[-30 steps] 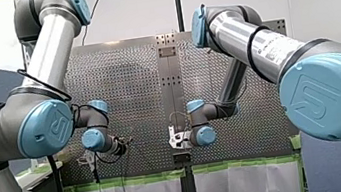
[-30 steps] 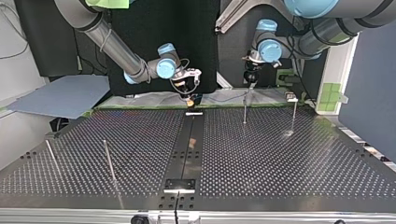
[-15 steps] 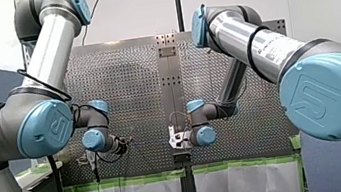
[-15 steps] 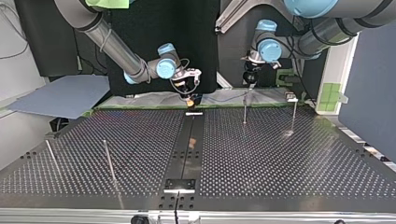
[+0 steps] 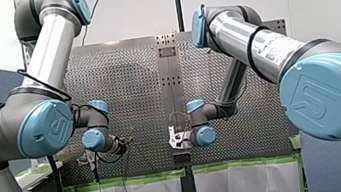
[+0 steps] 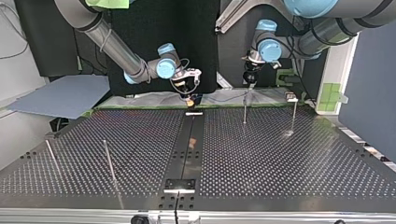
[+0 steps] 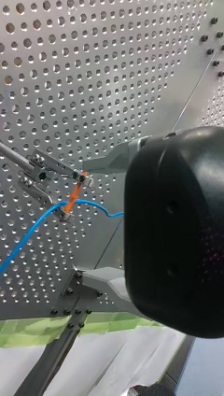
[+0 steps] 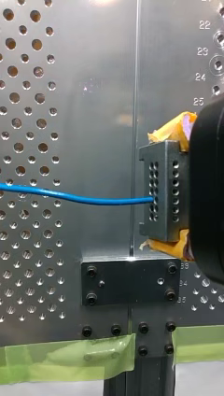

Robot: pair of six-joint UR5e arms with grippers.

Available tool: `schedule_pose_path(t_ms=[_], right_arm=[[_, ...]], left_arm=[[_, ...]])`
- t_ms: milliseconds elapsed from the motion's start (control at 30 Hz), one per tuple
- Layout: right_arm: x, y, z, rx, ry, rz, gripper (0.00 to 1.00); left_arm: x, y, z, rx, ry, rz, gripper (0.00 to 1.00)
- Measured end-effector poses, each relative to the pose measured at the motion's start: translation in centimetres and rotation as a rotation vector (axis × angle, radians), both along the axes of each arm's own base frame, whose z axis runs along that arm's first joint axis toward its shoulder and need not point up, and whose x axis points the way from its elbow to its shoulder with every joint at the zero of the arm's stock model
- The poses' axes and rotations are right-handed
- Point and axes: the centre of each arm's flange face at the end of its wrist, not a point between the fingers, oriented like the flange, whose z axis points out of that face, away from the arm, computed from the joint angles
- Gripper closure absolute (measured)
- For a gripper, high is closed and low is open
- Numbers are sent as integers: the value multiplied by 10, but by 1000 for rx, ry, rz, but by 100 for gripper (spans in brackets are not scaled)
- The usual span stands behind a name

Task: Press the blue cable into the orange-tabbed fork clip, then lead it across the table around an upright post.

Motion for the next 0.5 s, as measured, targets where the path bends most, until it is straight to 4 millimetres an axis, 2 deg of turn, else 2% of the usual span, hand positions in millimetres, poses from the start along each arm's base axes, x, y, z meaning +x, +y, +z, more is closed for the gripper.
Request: schedule_pose_path(t_ms=[500], right_arm=[[-2, -2, 0, 3, 3, -5, 100]], left_arm=[[-2, -4, 0, 43, -2, -27, 0]])
